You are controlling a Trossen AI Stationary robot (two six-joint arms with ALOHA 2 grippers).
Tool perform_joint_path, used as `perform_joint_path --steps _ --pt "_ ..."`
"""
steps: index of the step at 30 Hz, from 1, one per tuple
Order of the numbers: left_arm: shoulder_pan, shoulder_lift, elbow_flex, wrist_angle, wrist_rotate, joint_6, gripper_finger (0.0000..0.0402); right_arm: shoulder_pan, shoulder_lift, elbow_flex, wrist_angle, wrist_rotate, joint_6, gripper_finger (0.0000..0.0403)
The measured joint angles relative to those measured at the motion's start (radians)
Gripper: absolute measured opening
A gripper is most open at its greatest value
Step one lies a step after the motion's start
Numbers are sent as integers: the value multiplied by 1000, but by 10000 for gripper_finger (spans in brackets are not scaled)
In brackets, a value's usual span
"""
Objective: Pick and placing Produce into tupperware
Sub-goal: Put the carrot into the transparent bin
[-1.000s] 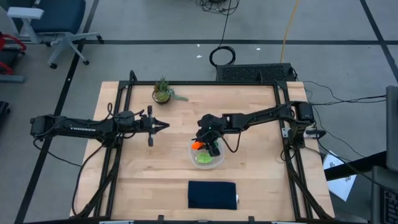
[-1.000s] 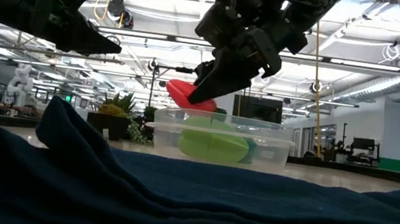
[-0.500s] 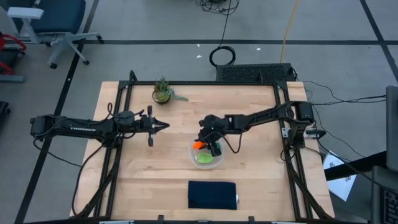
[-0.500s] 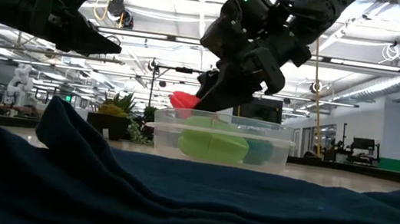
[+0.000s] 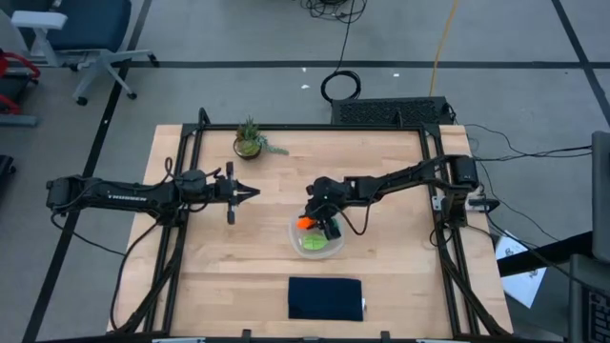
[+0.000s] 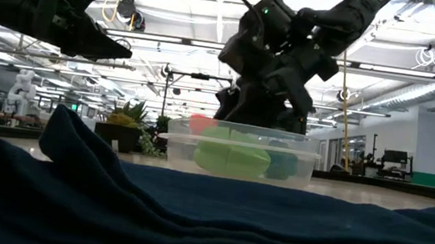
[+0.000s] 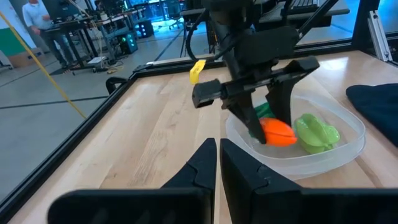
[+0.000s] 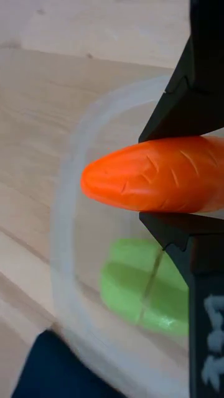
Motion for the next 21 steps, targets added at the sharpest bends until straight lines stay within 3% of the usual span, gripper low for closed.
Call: perform_joint_path --steps 15,21 --pt "0 0 0 0 0 4 26 -1 51 1 54 -1 46 158" --pt "0 0 0 0 0 5 26 -1 52 1 45 -2 60 181"
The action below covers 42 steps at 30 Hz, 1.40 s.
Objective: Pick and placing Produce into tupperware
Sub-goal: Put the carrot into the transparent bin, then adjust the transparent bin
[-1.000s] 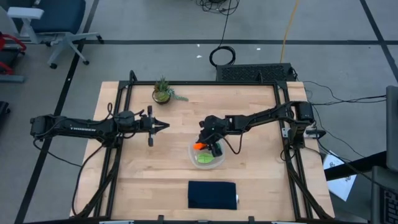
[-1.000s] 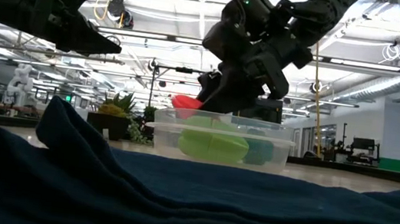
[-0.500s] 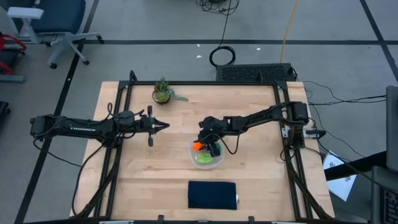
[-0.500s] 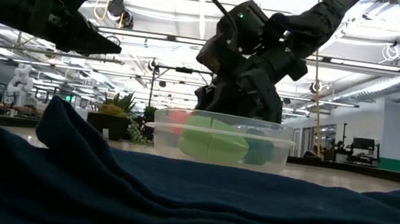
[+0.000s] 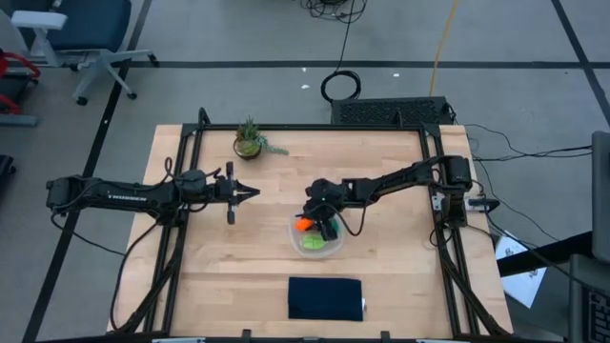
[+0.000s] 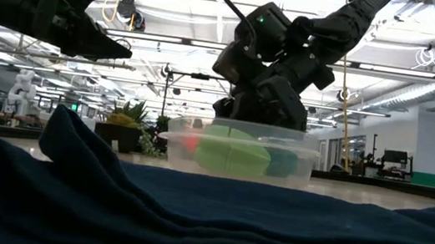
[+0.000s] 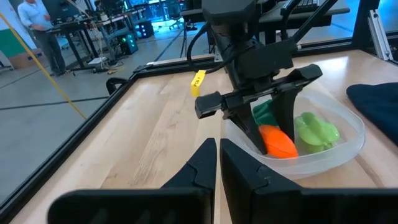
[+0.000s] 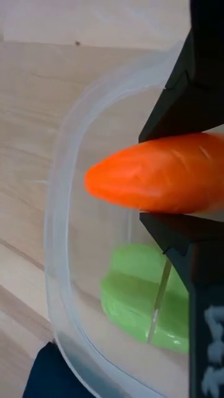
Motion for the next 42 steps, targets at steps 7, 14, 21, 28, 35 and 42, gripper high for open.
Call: perform_joint_path --steps 7,14,21,28,35,42 --pt "0 0 0 0 0 -2 26 -6 0 0 -28 -2 36 221" --pt "0 0 0 0 0 -3 26 6 0 0 3 1 27 233" --pt "0 0 0 0 0 -5 26 15 0 0 9 4 7 229" --pt "0 0 0 0 0 -6 26 23 -60 -1 -11 72 -16 228" --pt "0 0 0 -5 0 -6 26 28 -121 0 -9 91 -26 228" --pt "0 0 0 -5 0 -8 26 12 -129 0 -81 216 -66 228"
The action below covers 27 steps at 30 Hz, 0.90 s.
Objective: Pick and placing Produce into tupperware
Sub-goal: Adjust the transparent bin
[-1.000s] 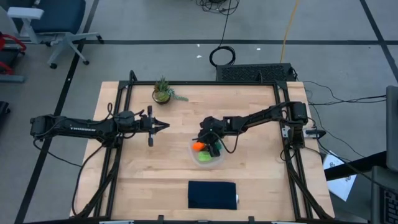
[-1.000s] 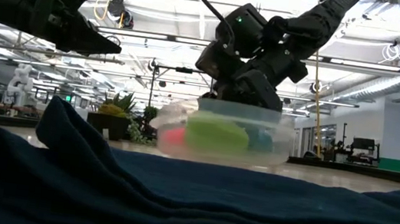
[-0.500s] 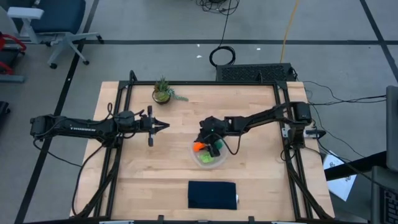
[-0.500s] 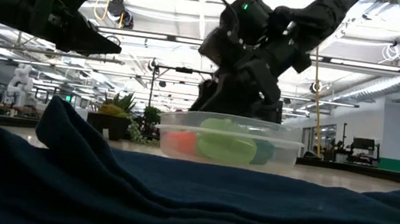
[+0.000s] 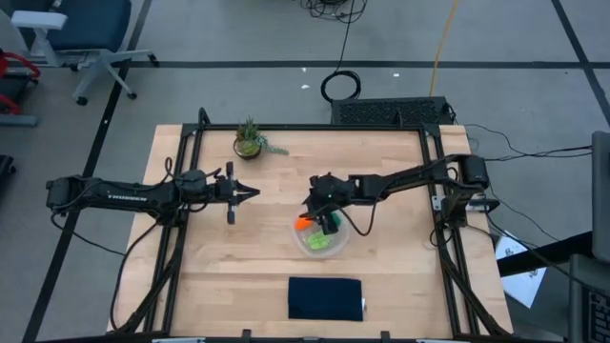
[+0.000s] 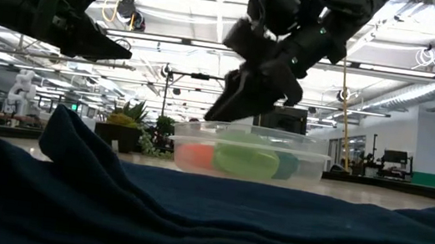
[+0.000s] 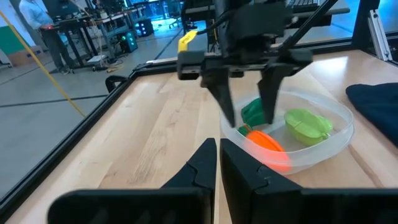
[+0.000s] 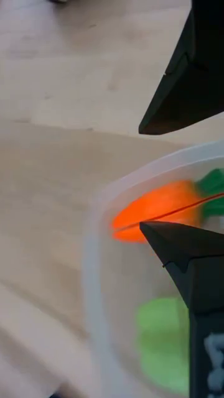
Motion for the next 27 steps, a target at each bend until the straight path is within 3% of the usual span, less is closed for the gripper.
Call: perform_joint_path --steps 15,27 --pt "0 0 0 -2 0 -2 26 -93 -31 1 -187 -1 -12 224" --pt "0 0 0 -7 0 6 26 -97 -32 1 -221 -5 -34 125"
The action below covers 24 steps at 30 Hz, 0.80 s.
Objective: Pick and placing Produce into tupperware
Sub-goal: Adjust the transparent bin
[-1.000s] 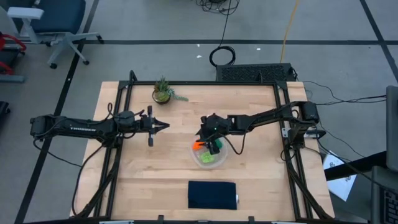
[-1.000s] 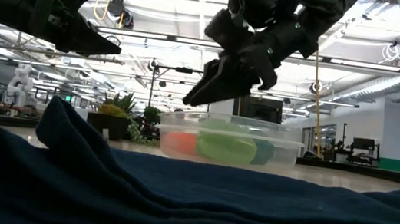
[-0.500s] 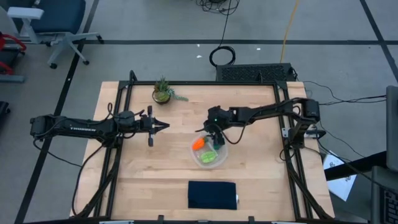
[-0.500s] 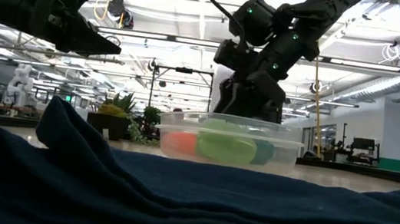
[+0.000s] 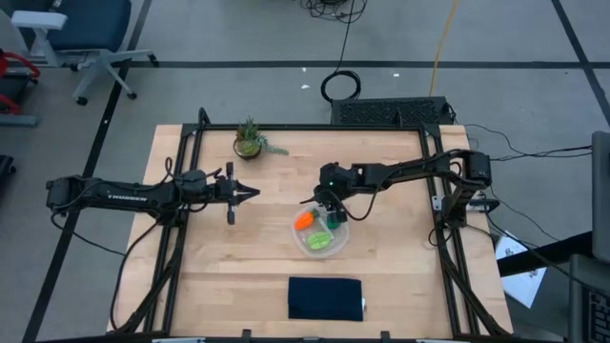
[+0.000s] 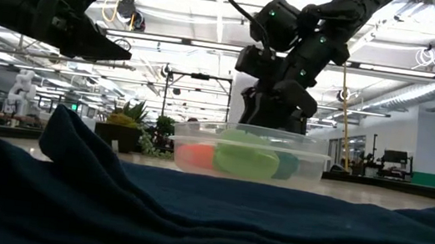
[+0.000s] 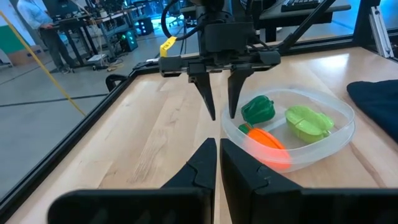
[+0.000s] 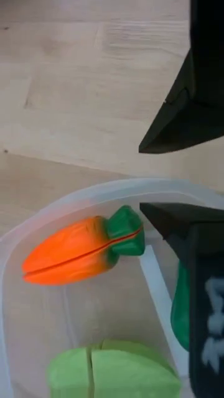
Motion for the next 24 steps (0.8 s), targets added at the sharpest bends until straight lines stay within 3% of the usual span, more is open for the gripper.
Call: perform_joint_path --steps 10,24 --pt "0 0 0 0 0 -1 26 8 0 0 4 -1 -17 68" --pt "0 0 0 0 0 -3 26 8 1 0 4 -1 1 70"
